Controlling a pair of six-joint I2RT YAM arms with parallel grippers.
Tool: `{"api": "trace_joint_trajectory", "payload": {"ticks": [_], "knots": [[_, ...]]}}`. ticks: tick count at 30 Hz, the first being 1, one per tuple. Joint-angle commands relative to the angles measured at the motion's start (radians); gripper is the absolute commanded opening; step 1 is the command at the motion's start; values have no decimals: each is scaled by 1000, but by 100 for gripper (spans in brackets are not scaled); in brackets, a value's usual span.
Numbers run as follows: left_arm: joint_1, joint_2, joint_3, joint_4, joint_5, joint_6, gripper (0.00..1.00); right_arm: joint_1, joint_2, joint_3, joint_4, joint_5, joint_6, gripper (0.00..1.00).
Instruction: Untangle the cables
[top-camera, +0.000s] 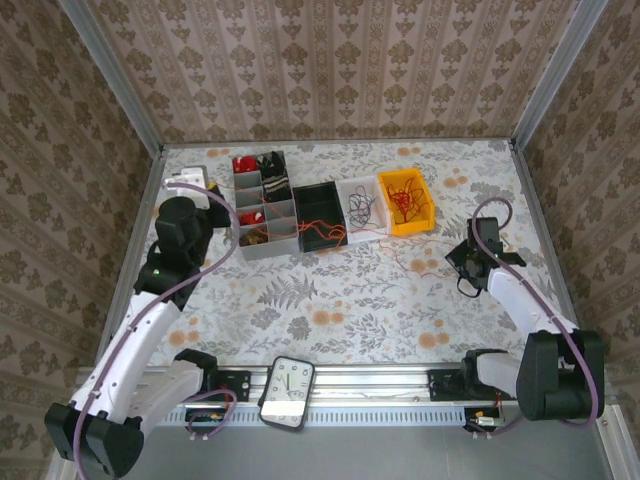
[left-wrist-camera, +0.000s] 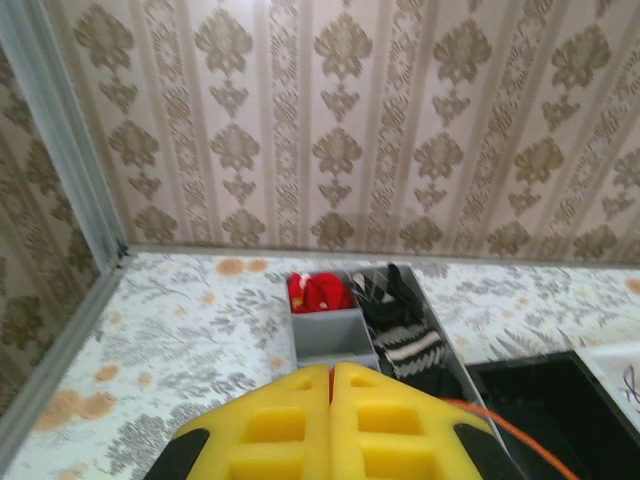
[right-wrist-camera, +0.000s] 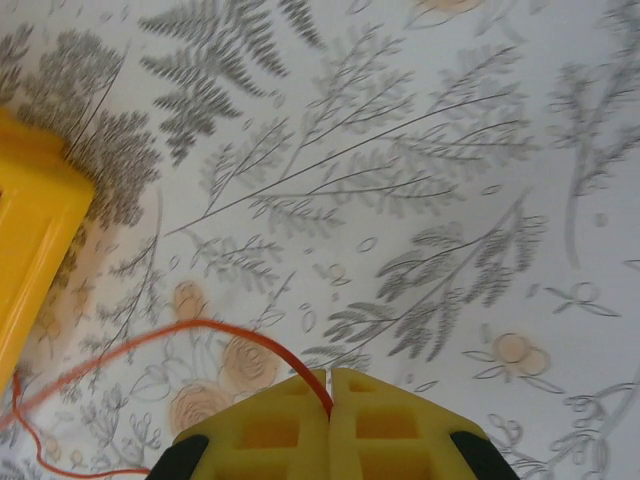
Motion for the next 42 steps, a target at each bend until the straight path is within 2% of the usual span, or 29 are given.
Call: {"api": "trace_joint_trajectory", "payload": {"ticks": [1, 5, 10, 15, 17, 19, 23, 26, 29, 32, 37, 42], "knots": [[40, -38, 66, 7, -33, 60, 0, -34, -40, -36, -60, 48, 39, 0], [64, -51, 116, 9, -101, 98, 0, -78, -64, -62, -75, 50, 61, 0], [81, -74, 173, 50, -121, 189, 0, -115, -84, -81, -73, 42, 72, 0], [98, -93, 212, 123, -231, 295, 0, -147, -75, -91, -65, 22, 88, 0], [119, -104, 213, 160, -280, 318, 0, -152, -73, -99, -61, 21, 89, 0], [153, -115, 219, 165, -283, 306, 0, -159, -74, -107, -54, 14, 85, 0], [195, -98, 254, 62, -131, 200, 0, -161, -68, -118, -34, -5, 79, 0], [194, -55, 282, 3, 80, 113, 0, -159, -52, -118, 4, -52, 61, 0], [192, -11, 300, 17, 266, 44, 0, -147, -45, -121, 62, -101, 36, 0], [188, 23, 315, 62, 373, -18, 0, -126, -45, -123, 113, -140, 20, 0], [168, 92, 329, 147, 454, -109, 0, -97, -31, -124, 165, -182, -5, 1], [102, 187, 326, 215, 445, -118, 0, -89, -16, -127, 186, -207, -13, 1]]}}
